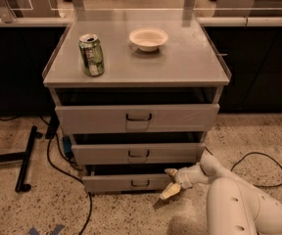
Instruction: Open bottom drawer
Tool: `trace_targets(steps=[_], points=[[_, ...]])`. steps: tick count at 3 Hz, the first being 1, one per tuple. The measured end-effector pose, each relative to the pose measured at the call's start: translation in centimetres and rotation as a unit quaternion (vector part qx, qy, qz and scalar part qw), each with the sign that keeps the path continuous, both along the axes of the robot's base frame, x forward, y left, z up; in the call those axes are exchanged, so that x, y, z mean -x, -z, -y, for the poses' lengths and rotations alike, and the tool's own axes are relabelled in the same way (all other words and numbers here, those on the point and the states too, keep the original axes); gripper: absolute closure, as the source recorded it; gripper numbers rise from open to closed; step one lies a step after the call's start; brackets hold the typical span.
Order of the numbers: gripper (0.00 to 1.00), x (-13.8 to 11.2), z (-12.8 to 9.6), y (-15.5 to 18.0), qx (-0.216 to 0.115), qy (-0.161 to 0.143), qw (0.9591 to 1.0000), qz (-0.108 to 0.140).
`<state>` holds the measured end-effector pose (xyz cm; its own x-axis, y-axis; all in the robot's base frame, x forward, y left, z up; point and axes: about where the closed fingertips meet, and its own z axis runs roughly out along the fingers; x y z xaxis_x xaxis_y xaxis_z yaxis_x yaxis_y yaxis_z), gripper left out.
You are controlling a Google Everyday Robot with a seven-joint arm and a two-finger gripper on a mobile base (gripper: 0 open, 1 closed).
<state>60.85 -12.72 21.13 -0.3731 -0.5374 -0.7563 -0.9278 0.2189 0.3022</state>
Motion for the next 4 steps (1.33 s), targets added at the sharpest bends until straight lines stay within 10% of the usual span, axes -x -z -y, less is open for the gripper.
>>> trace_targets(steps=[3, 4], points=[[0.89, 2.1, 2.3, 1.7, 0.059, -0.027, 0.9977, -0.019], [0.85, 2.4, 2.5, 1.5, 0.066, -0.029, 0.9972, -0.021]])
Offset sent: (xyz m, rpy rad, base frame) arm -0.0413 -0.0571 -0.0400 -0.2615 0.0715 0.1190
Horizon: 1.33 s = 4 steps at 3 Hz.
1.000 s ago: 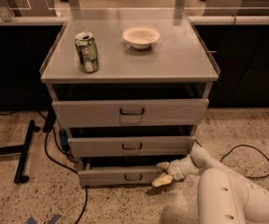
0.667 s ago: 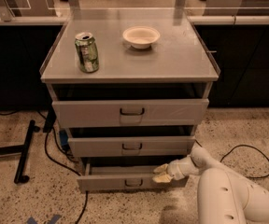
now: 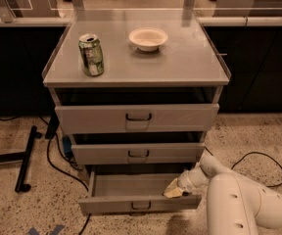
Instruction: Open bottom drawer
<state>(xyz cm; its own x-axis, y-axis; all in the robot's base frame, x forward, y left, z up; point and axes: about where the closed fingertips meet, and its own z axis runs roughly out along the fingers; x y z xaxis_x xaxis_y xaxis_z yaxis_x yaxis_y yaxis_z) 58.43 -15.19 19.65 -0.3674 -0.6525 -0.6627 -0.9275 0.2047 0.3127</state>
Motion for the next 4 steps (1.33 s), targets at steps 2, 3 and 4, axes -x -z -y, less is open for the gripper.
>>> trace_targets(steps=[2, 3, 4], points=[[0.32, 1.0, 0.8, 0.2, 0.016, -0.005, 0.9998, -0.007], [0.07, 1.5, 1.2, 0.4, 0.024, -0.008, 0.9996, -0.01], [0.0, 3.0, 2.4, 1.5, 0.047, -0.019, 0.9986, -0.017]])
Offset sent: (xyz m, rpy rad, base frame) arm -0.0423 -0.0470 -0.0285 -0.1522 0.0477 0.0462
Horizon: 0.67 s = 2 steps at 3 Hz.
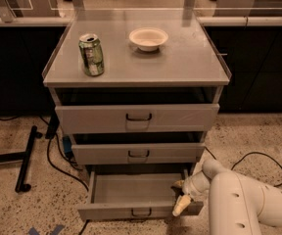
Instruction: Open bottom drawer
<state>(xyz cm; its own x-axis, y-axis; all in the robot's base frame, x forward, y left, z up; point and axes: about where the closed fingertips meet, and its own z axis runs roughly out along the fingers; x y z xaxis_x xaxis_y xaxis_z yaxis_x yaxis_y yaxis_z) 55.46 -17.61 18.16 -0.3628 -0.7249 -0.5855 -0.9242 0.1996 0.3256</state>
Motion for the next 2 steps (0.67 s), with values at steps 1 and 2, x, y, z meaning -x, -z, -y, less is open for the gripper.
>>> trace_targets(steps=[1, 2], points=[[0.0, 1.2, 0.8, 0.5, 0.015, -0.008, 0.9999, -0.003], [0.0, 2.6, 1.7, 0.9, 0.025, -0.019, 0.9995, -0.008]])
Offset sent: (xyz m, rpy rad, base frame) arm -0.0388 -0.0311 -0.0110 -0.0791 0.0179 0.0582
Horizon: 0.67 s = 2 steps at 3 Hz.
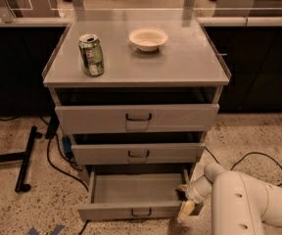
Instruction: Open bottom drawer
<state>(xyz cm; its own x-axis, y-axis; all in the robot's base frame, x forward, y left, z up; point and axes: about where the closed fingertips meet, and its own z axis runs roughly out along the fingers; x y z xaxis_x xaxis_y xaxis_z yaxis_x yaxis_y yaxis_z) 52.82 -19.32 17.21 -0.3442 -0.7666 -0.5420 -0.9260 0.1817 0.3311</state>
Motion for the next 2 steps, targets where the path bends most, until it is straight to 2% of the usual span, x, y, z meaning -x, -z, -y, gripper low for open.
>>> trace_targets(steps=[2], points=[[0.0, 4.5, 3.0, 0.3, 0.043, -0.037, 0.9976, -0.04]])
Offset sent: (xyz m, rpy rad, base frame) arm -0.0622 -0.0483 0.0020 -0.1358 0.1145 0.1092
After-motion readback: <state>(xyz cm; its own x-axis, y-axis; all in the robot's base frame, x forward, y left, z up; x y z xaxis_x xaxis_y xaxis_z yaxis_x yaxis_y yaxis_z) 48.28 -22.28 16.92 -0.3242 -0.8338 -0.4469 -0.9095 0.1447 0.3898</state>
